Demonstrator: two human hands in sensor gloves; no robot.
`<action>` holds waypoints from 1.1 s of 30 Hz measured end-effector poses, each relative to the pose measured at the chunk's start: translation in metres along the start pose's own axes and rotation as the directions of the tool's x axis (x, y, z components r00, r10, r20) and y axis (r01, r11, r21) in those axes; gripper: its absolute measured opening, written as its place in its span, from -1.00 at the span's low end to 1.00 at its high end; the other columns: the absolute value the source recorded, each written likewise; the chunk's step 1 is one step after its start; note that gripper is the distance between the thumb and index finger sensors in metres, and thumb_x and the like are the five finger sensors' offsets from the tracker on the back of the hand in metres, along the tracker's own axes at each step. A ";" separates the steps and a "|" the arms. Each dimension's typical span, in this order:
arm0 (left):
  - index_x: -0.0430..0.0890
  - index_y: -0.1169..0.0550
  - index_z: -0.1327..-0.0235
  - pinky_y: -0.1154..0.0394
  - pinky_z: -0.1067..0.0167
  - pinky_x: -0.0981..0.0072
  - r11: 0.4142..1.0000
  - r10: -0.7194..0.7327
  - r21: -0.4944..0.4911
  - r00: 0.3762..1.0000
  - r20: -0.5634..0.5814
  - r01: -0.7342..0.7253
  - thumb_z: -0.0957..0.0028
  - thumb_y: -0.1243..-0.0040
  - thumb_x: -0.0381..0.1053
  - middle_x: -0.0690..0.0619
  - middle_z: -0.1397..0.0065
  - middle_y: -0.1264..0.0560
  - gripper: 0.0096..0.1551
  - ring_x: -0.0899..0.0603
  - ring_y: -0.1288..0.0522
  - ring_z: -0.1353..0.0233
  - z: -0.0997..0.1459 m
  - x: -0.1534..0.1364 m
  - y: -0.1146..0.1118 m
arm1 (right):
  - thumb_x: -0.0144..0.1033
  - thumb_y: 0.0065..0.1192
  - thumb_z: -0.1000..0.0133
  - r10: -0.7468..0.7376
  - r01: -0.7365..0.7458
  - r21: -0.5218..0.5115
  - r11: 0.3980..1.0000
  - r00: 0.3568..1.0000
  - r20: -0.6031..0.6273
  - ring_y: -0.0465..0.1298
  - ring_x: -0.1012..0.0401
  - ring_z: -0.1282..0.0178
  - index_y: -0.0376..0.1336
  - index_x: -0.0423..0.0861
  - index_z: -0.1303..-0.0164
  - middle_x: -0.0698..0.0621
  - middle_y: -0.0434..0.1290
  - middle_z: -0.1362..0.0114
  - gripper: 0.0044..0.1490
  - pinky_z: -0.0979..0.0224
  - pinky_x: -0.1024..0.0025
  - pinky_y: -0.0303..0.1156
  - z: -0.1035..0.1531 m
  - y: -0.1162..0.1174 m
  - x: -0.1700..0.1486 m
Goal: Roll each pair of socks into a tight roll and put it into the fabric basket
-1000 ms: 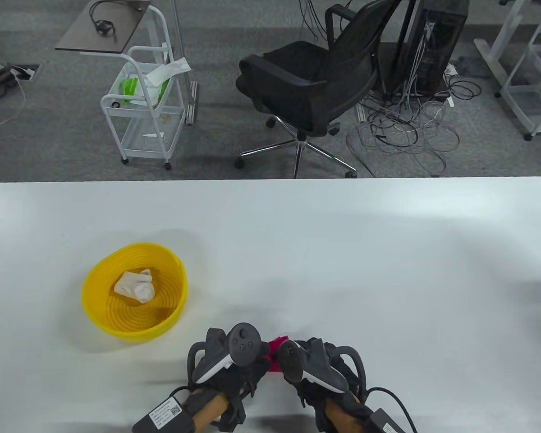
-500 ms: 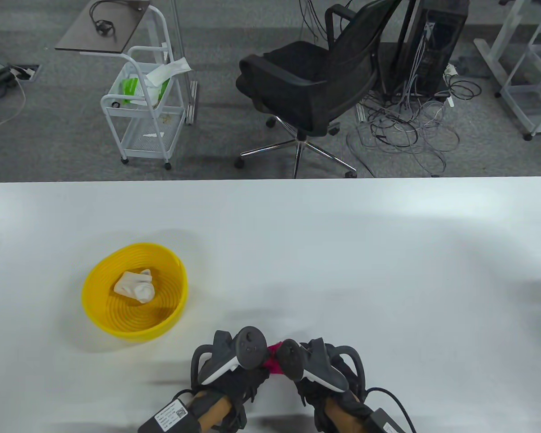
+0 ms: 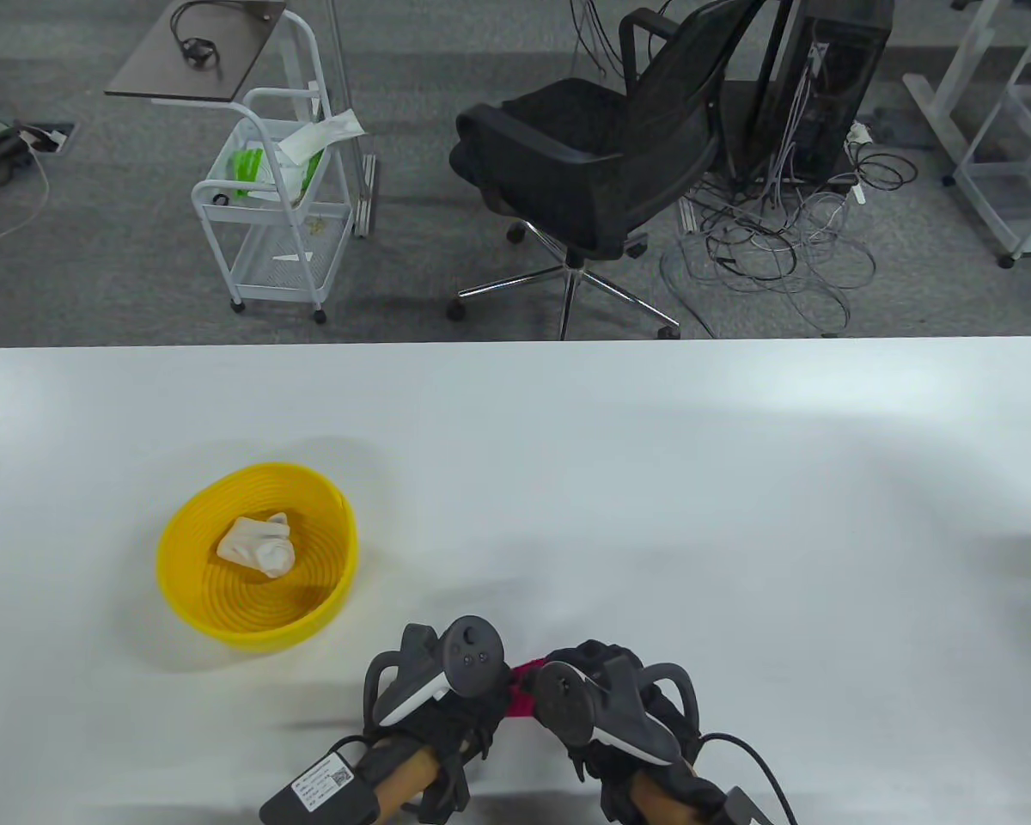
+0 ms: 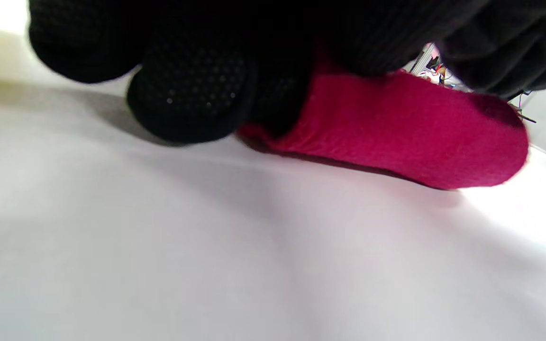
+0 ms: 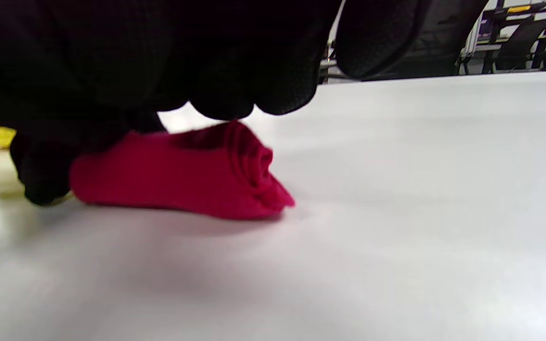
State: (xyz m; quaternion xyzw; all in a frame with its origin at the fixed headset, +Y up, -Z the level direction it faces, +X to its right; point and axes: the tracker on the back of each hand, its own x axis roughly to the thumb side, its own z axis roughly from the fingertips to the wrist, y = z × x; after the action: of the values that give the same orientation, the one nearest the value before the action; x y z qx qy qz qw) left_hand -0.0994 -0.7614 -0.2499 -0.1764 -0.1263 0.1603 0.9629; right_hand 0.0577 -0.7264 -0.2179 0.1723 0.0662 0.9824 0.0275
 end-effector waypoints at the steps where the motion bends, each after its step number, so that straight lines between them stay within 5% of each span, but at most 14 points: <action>1: 0.00 -0.68 -0.02 -0.57 0.12 0.01 1.000 0.005 -0.002 1.000 0.001 -0.005 0.13 -0.14 0.11 -0.04 0.04 -0.68 -0.50 -0.09 -0.70 0.20 0.000 -0.001 0.000 | 0.07 0.34 0.09 0.014 -0.014 0.034 0.999 1.000 -0.005 0.49 0.21 -0.44 0.37 0.29 -0.20 0.24 0.48 -0.41 -0.41 -0.49 -0.03 0.36 -0.002 0.004 0.001; 19: 0.12 -0.65 -0.15 -0.52 0.02 -0.05 0.996 0.035 0.076 0.999 0.020 -0.037 0.17 -0.23 0.14 -0.08 -0.16 -0.62 -0.43 -0.16 -0.68 0.06 0.011 0.001 0.013 | 0.05 0.28 0.05 0.002 0.013 0.148 0.989 0.995 -0.100 0.43 0.19 -0.50 0.17 0.27 -0.39 0.23 0.35 -0.53 -0.26 -0.51 -0.03 0.34 -0.014 0.027 -0.007; 22: 0.12 -0.61 -0.20 -0.51 -0.01 -0.06 1.000 0.017 0.012 1.000 0.007 -0.017 0.21 -0.30 0.20 -0.08 -0.20 -0.60 -0.36 -0.17 -0.66 0.02 0.010 0.000 0.009 | 0.04 0.25 0.04 -0.005 0.021 0.157 0.987 0.995 -0.103 0.44 0.20 -0.49 0.17 0.26 -0.40 0.22 0.36 -0.51 -0.27 -0.51 -0.03 0.34 -0.015 0.027 -0.007; 33: 0.01 -0.60 -0.19 -0.54 0.02 0.00 0.985 -0.171 0.033 0.981 0.094 0.169 0.25 -0.37 0.17 -0.04 -0.13 -0.62 -0.32 -0.10 -0.68 0.06 0.003 0.008 0.000 | 0.06 0.16 0.01 -0.057 0.070 0.154 0.986 0.994 -0.089 0.44 0.17 -0.50 0.20 0.27 -0.37 0.21 0.40 -0.50 -0.32 -0.50 -0.04 0.34 -0.013 0.021 -0.012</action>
State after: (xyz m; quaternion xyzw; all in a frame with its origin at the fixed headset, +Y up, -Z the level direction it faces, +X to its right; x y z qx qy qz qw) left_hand -0.0925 -0.7579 -0.2457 -0.1452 -0.1855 0.0874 0.9679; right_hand 0.0640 -0.7498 -0.2310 0.1301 0.1500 0.9792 0.0422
